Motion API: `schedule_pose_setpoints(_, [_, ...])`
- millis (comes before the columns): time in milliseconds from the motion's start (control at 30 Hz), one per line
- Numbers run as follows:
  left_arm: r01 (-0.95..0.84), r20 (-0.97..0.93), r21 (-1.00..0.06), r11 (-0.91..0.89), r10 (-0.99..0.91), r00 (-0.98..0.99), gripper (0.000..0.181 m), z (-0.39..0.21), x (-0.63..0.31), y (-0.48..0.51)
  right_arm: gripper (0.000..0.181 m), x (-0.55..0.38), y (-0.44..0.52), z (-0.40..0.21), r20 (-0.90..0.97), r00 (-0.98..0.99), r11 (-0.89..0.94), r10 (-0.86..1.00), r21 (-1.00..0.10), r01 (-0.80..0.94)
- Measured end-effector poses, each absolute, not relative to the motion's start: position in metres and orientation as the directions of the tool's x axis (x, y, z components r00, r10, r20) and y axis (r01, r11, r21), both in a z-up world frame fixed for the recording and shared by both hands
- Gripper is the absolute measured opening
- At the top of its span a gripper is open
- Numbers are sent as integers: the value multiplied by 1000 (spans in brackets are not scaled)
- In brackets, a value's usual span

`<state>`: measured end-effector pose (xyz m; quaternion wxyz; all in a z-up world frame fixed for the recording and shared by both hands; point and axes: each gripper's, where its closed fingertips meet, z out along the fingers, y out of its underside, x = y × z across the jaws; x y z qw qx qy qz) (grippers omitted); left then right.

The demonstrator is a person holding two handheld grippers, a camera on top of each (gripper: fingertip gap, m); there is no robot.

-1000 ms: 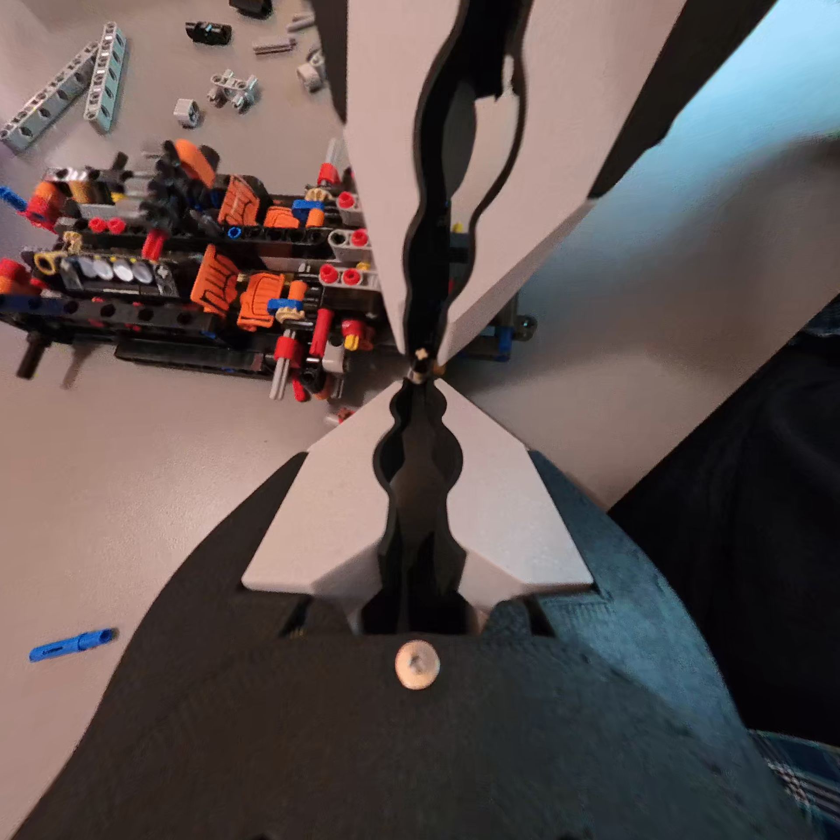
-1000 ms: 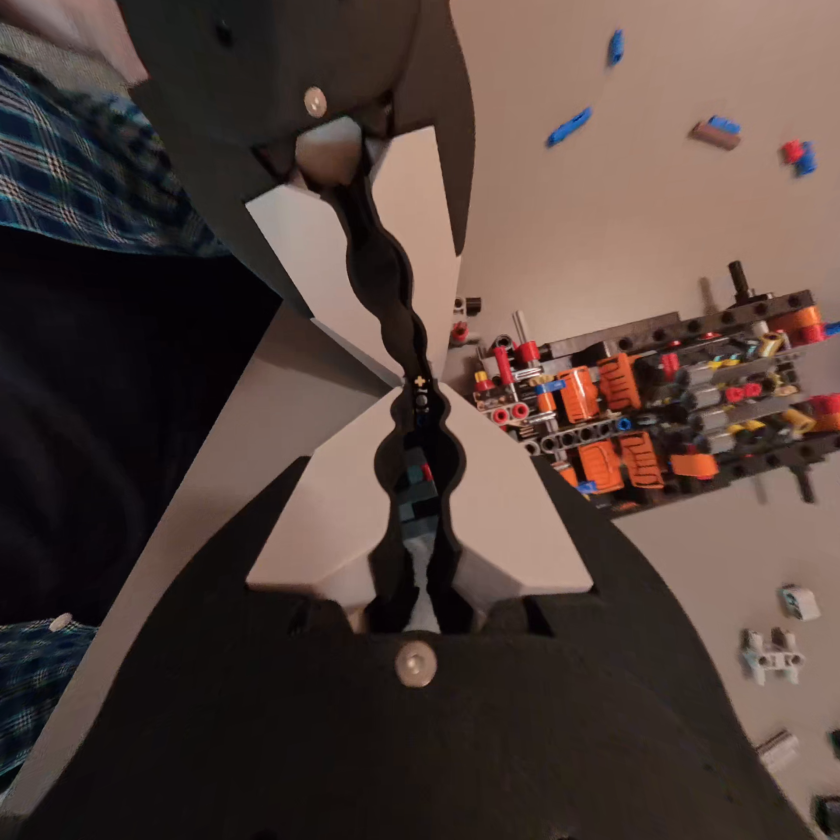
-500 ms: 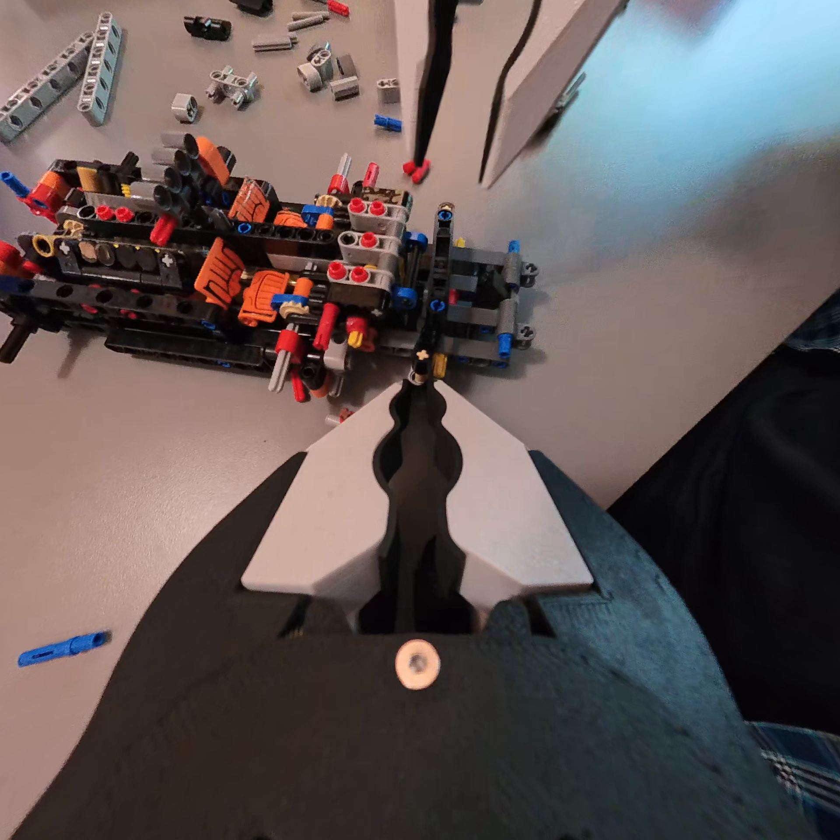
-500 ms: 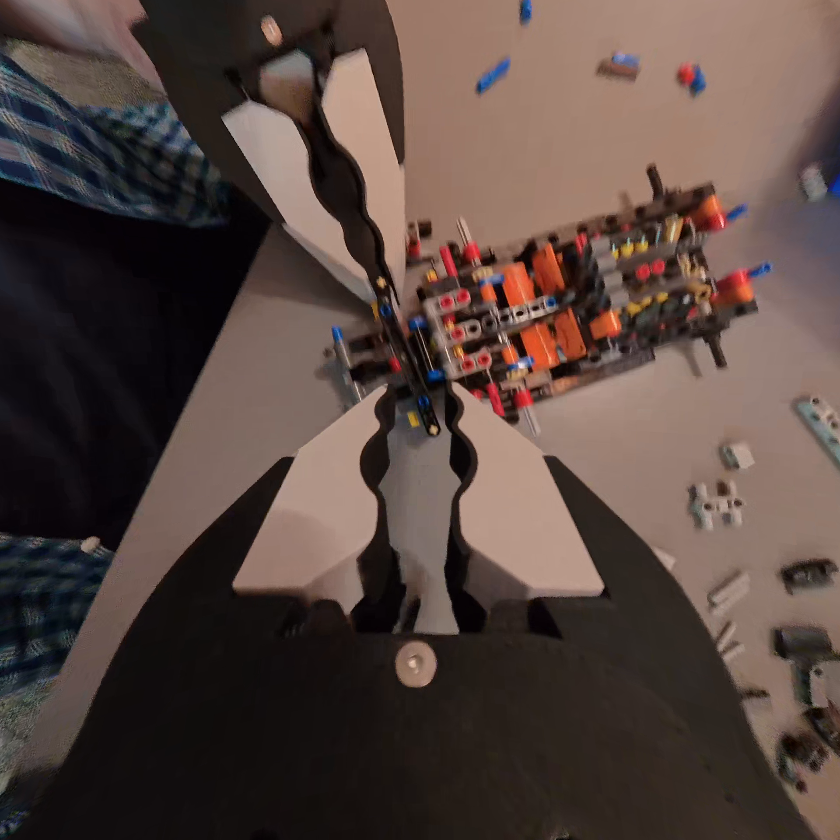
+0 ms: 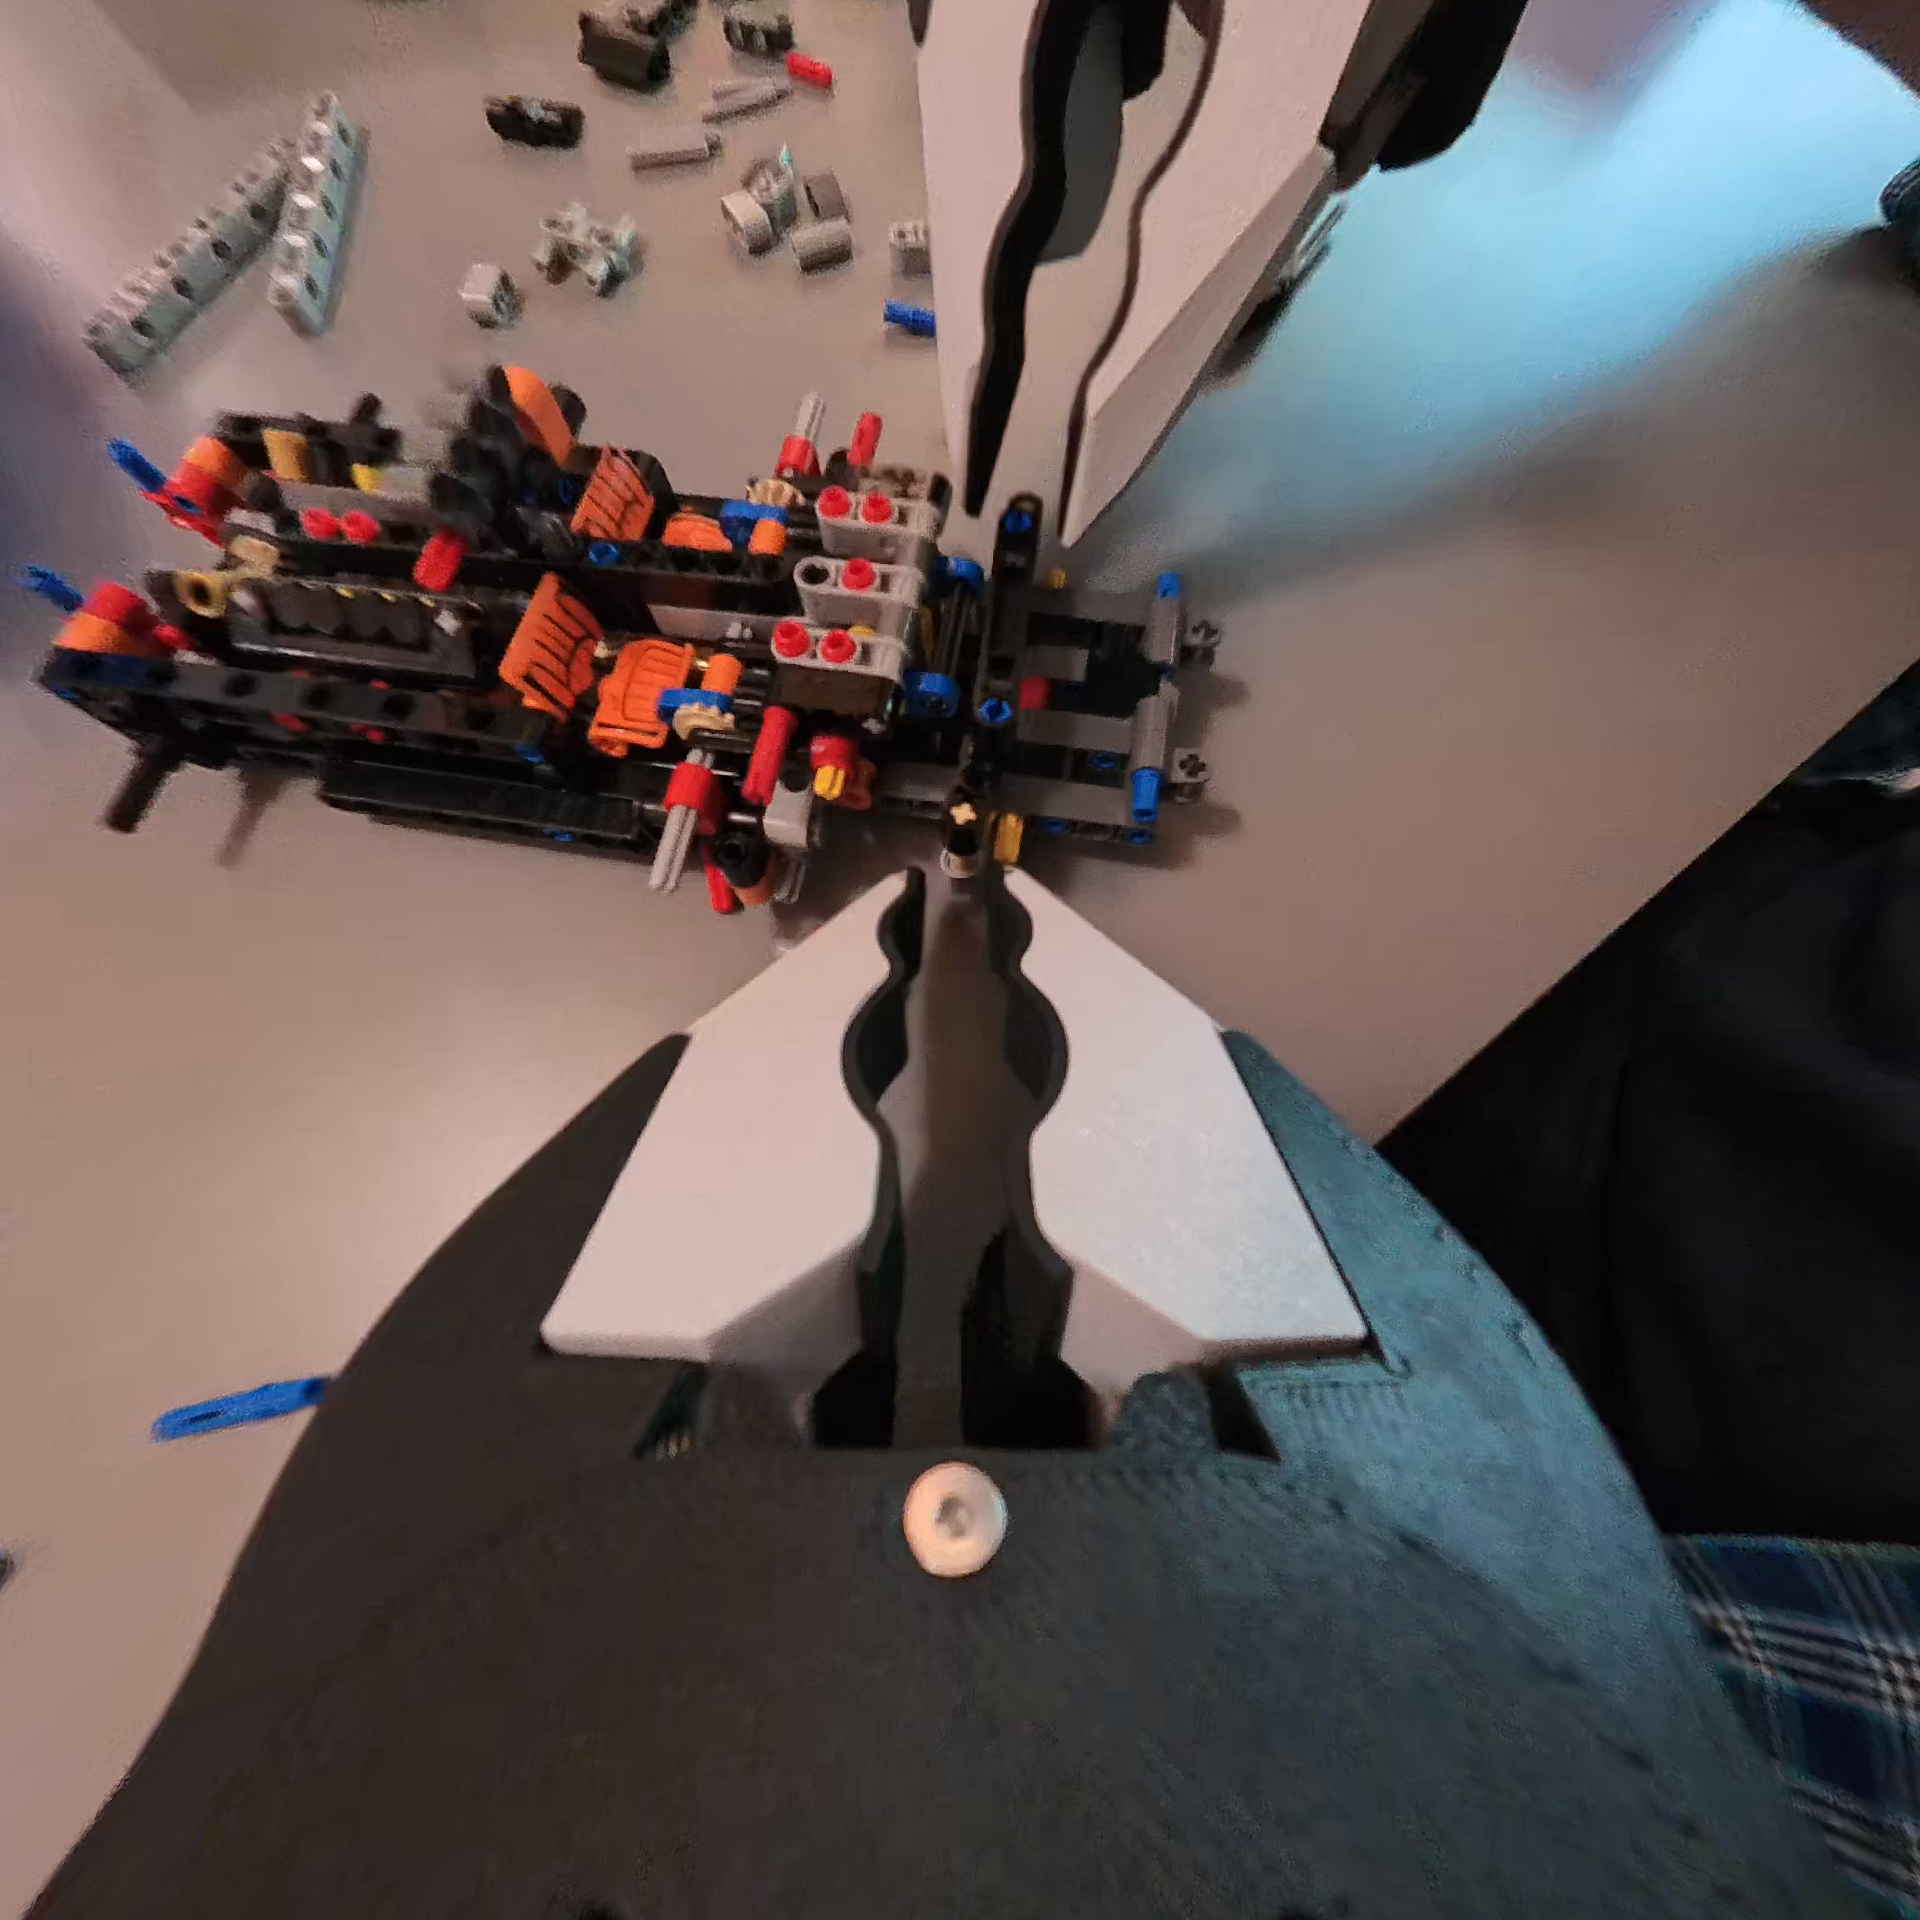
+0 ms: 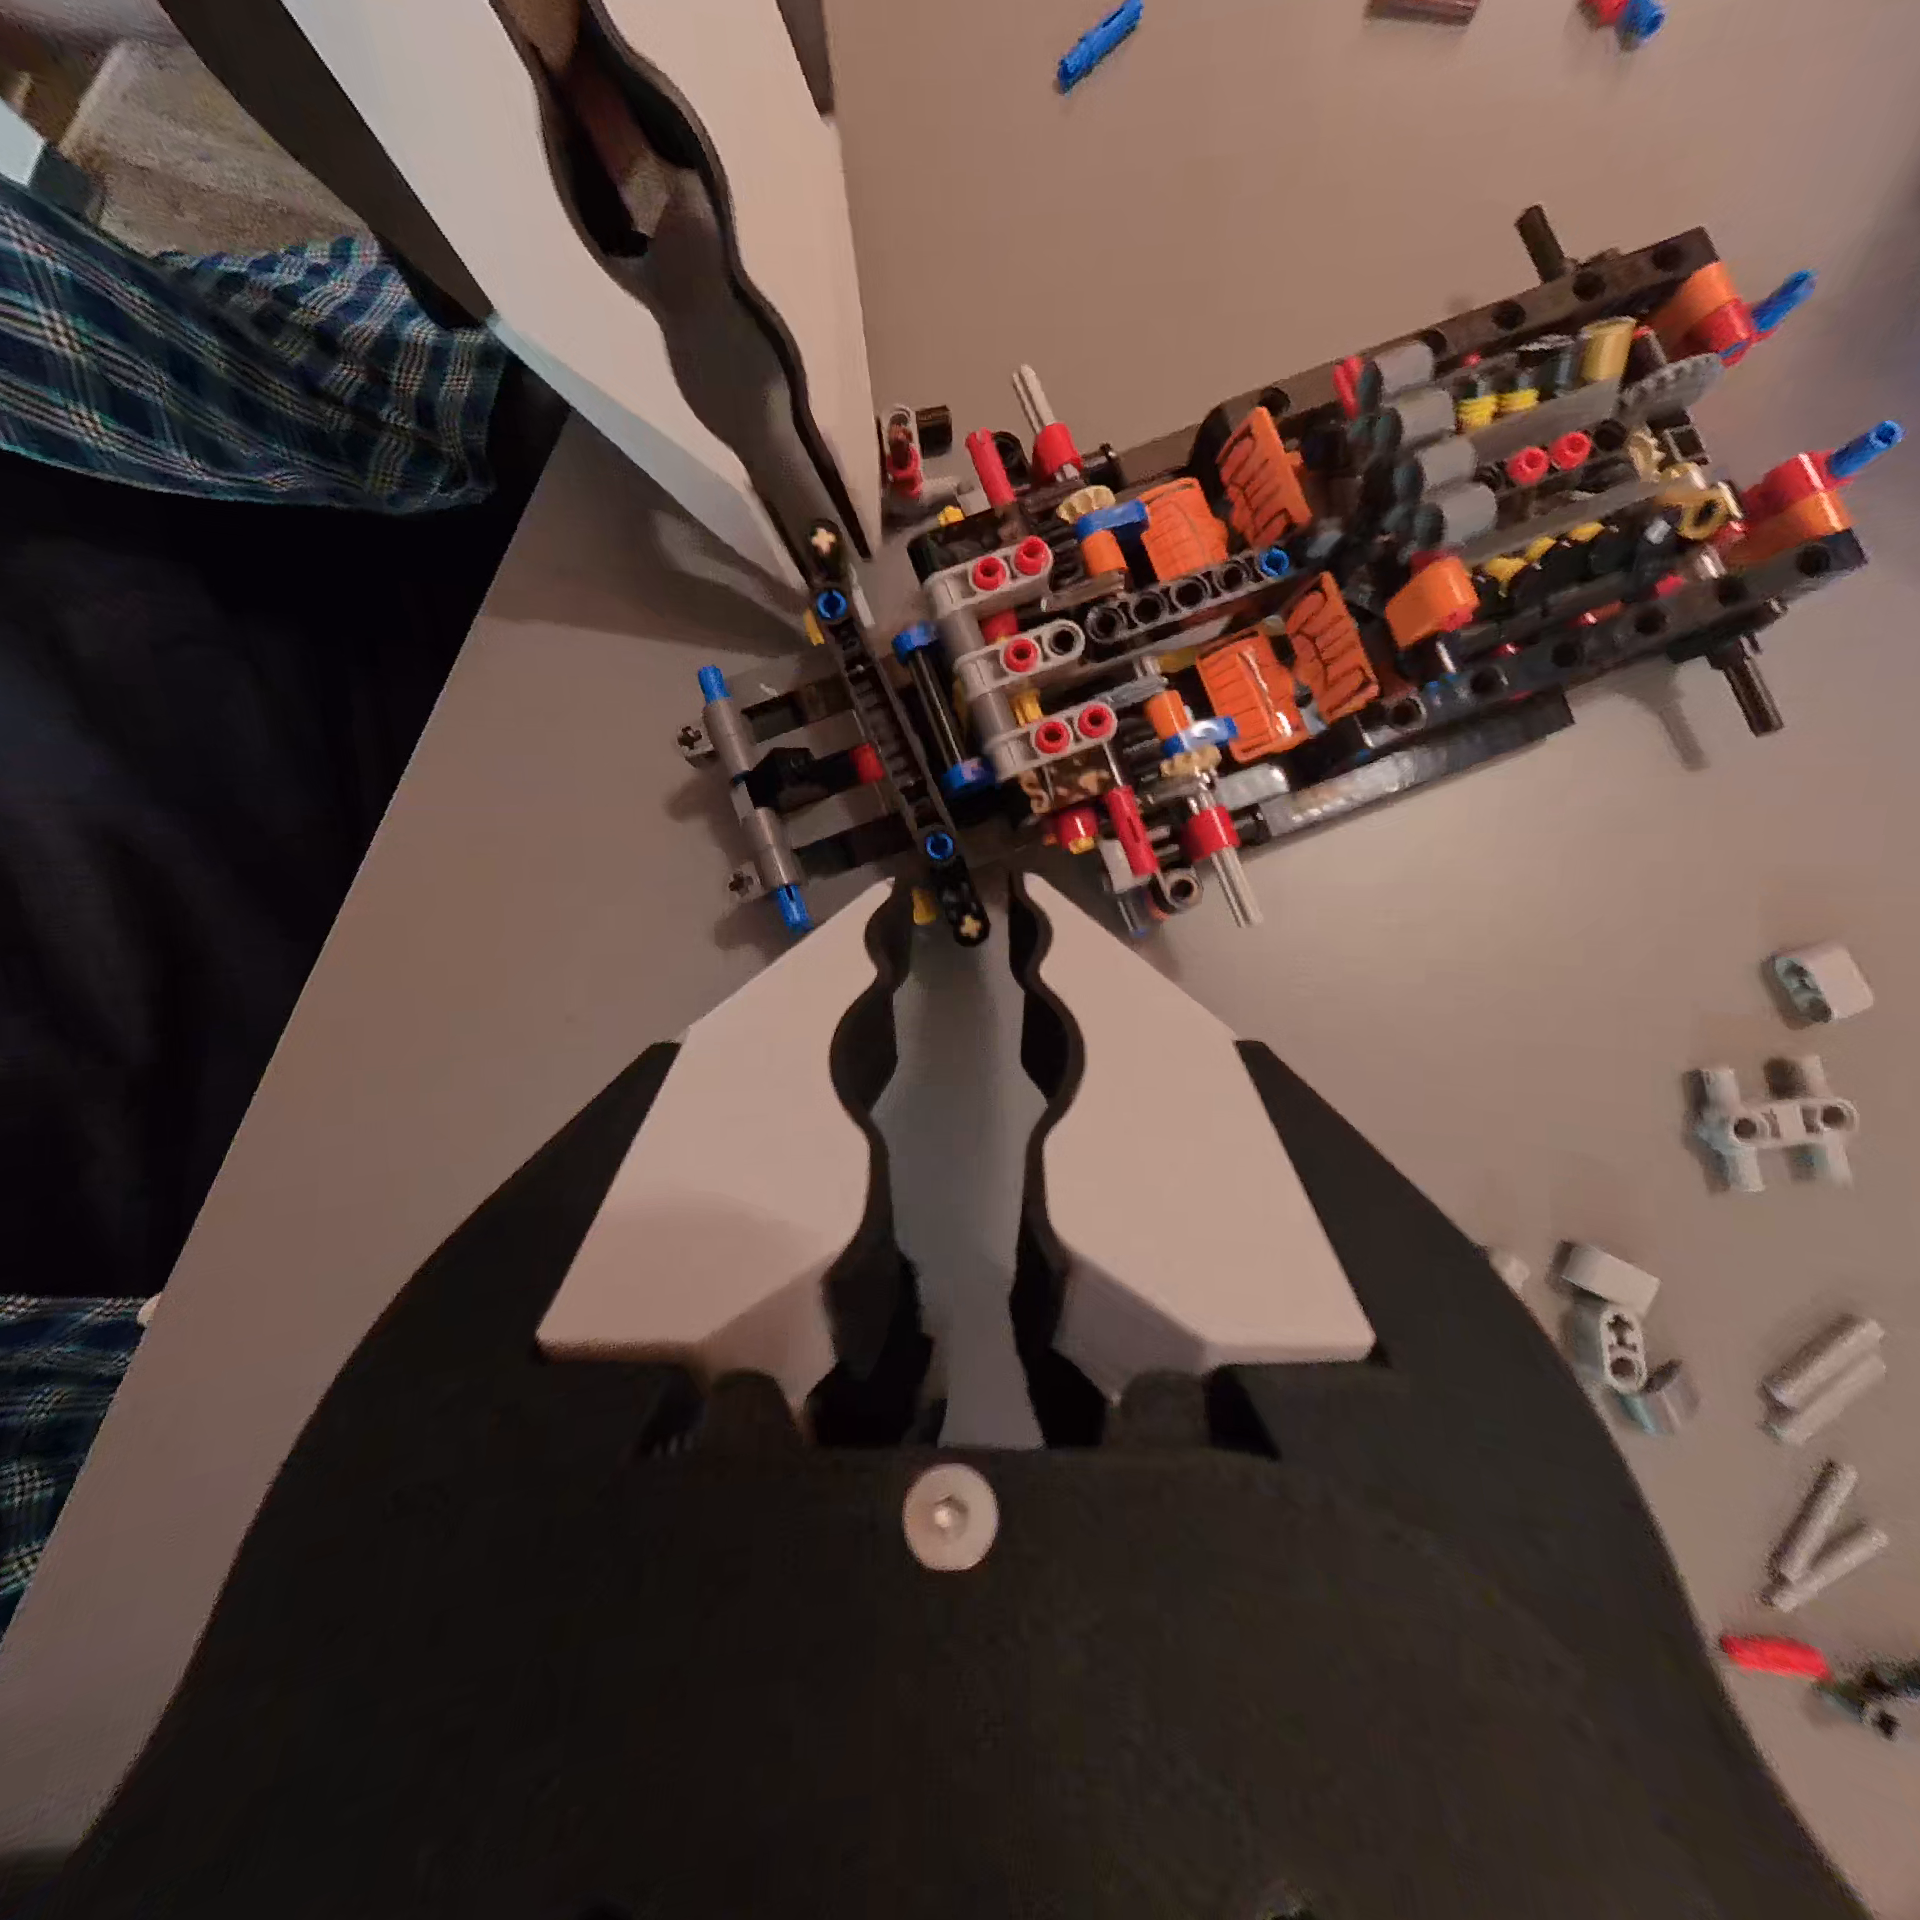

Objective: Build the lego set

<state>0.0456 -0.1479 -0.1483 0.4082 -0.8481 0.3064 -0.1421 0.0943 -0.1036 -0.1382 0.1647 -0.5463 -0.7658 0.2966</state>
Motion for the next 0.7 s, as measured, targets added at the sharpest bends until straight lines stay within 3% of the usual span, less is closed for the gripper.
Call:
schedule_pose_setpoints(233, [-422,-62,-818,-390,-670,739,18,-87,68,-139,15,107,-93,-146,-71,-322,205,944,-638,742])
schedule_pose_setpoints(567, [-679,-120,-561,-473,-765,632,18,-140,111,-102,5,100,-101,-155,-114,-333,165,936,-694,701])
schedule_pose_setpoints(700, [-683,-119,-530,-503,-753,647,12,-143,110,-98,4,100,-100,-156,-109,-337,170,935,-695,698])
